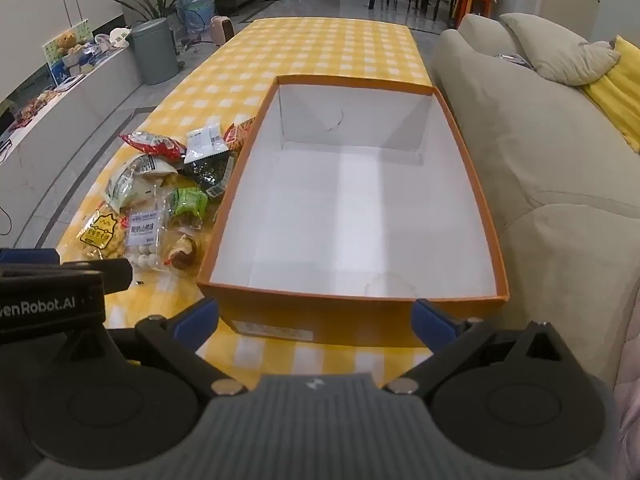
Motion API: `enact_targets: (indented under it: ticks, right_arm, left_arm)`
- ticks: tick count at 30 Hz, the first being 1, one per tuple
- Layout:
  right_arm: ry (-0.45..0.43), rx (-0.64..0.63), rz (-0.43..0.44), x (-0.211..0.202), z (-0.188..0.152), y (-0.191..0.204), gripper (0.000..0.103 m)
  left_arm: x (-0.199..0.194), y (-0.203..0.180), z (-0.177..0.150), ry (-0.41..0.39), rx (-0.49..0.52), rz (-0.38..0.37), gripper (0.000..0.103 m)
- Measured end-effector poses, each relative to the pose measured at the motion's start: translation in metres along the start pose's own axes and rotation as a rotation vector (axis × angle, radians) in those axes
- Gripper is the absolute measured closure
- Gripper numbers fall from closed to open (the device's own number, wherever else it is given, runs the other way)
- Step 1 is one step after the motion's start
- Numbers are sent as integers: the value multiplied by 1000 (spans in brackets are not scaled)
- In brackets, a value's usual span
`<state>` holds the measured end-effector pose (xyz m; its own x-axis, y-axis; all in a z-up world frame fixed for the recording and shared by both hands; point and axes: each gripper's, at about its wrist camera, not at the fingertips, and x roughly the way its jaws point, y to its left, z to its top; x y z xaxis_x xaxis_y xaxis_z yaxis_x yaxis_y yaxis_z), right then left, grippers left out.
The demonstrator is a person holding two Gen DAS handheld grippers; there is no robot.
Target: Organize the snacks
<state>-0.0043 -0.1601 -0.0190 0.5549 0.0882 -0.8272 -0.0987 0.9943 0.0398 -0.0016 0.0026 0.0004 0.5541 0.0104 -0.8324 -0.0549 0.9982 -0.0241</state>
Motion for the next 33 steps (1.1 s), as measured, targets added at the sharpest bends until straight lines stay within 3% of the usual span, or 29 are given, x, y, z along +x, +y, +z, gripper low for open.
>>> enact_targets:
  ticks: [4,9,33]
  right_arm:
    - [-34,-12,-23,-2,-1,2,3]
    - [-3,-32,-34,2,-1,6,3]
    - [40,-1,-8,10,-2,3,3]
  left_arm:
    - [7,-7,4,42,15,30,16]
    - [7,-8,-7,19,24,34,16]
    - [15,1,-5,61,2,17,16]
